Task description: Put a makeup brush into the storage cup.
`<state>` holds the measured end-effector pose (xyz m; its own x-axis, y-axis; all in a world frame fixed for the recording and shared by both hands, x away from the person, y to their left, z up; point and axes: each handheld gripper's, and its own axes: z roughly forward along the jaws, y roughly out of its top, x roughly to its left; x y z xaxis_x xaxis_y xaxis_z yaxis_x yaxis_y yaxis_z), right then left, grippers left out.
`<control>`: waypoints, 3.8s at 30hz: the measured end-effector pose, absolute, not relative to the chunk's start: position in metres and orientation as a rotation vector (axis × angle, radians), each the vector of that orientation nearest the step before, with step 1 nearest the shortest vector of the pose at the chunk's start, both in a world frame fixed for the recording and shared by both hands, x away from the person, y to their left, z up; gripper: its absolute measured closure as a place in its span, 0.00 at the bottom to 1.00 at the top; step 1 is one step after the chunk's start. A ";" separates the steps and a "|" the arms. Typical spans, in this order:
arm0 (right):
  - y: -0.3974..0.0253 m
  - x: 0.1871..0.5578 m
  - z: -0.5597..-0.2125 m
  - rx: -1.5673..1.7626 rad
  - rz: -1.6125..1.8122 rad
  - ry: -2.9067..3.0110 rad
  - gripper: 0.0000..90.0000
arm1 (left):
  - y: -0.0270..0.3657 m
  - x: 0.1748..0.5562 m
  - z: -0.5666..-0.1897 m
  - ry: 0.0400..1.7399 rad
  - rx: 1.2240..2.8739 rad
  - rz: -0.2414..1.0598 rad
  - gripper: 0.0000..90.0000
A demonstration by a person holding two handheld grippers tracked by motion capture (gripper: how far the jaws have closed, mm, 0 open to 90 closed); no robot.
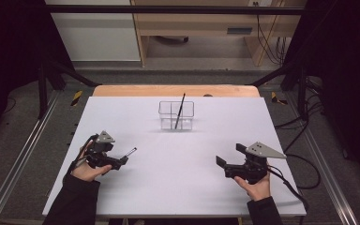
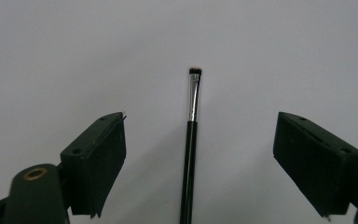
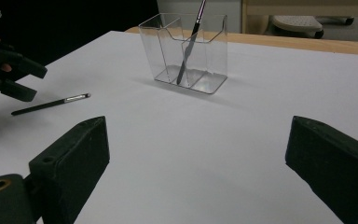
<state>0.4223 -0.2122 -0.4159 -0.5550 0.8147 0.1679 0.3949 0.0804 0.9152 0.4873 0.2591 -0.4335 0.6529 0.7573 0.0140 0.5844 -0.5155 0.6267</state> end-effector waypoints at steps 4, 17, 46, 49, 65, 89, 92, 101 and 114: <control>-0.212 0.422 -0.416 1.196 1.471 1.979 0.08 | 0.255 0.491 -0.435 1.030 2.315 0.393 0.22; -0.211 0.422 -0.416 1.196 1.473 1.988 0.08 | 0.250 0.498 -0.447 1.035 2.407 0.363 0.41; -0.208 0.423 -0.420 1.191 1.457 2.021 0.08 | 0.252 0.501 -0.453 1.131 2.439 0.278 0.83; -0.208 0.423 -0.420 1.191 1.457 2.022 0.08 | 0.252 0.501 -0.453 1.138 2.438 0.274 0.87; -0.207 0.423 -0.421 1.192 1.458 2.026 0.08 | 0.252 0.501 -0.452 1.156 2.428 0.239 0.91; -0.207 0.422 -0.417 1.183 1.467 2.032 0.09 | 0.245 0.505 -0.447 1.106 2.576 0.200 0.77; -0.207 0.423 -0.418 1.184 1.465 2.035 0.09 | 0.244 0.503 -0.447 1.095 2.605 0.190 0.81; -0.207 0.422 -0.416 1.183 1.474 2.035 0.09 | 0.239 0.503 -0.446 1.114 2.631 0.195 0.86; -0.205 0.423 -0.417 1.187 1.469 2.042 0.09 | 0.236 0.501 -0.446 1.103 2.641 0.202 0.93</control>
